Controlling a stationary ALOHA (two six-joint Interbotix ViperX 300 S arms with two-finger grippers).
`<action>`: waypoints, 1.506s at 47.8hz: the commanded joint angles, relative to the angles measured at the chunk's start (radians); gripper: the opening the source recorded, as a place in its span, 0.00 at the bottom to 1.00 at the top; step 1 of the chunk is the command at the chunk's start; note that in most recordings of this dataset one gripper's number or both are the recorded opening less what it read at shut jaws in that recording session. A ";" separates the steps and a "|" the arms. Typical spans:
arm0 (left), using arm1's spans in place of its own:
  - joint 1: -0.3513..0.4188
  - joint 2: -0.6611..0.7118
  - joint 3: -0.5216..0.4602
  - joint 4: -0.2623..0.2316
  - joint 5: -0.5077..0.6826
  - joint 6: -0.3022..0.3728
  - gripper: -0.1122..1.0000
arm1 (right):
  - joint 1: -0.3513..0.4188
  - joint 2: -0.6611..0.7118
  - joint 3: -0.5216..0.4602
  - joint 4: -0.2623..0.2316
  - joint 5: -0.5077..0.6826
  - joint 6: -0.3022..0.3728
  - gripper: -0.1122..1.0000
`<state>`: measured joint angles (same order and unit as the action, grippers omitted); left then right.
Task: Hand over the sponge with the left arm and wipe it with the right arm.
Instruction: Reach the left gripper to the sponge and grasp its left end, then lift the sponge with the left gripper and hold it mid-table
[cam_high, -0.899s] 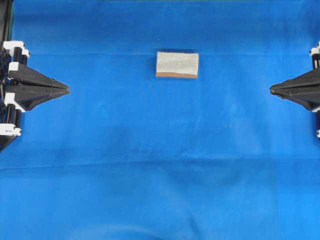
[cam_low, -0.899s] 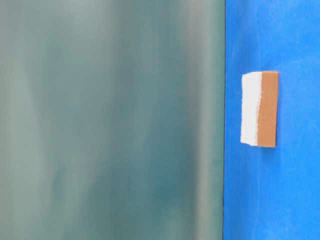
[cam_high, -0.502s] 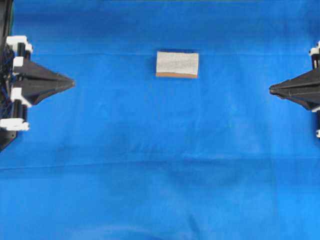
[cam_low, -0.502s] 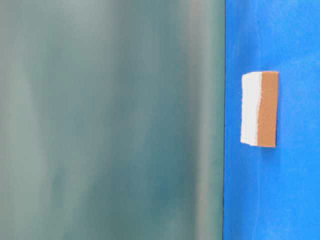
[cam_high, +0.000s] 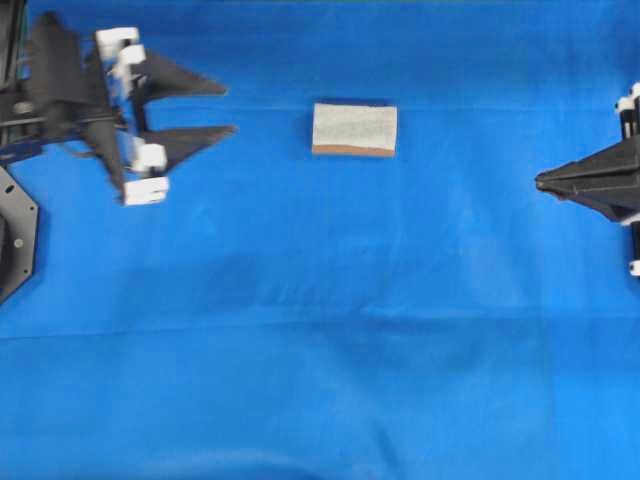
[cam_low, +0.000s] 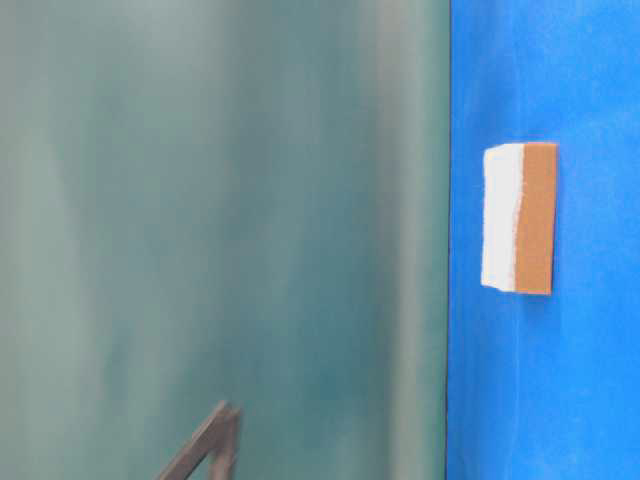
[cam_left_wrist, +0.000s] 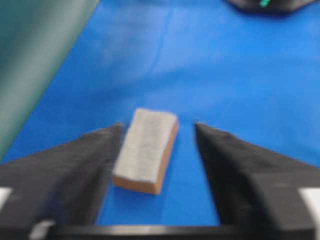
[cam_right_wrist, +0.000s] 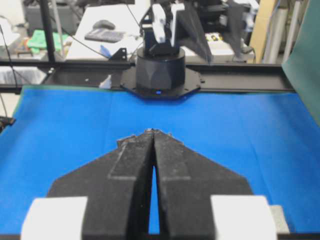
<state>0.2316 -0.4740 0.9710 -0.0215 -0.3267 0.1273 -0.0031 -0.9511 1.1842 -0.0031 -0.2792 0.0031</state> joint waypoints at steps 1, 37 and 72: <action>0.014 0.094 -0.084 0.000 0.026 0.026 0.71 | 0.000 0.008 -0.026 0.000 -0.003 0.002 0.10; 0.097 0.707 -0.368 0.002 0.049 0.103 0.94 | -0.029 0.063 -0.014 0.000 0.000 0.002 0.10; 0.124 0.762 -0.394 -0.002 0.046 0.100 0.50 | -0.029 0.075 -0.012 0.000 0.000 0.002 0.10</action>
<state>0.3467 0.3160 0.5906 -0.0199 -0.2792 0.2240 -0.0307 -0.8820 1.1842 -0.0046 -0.2746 0.0031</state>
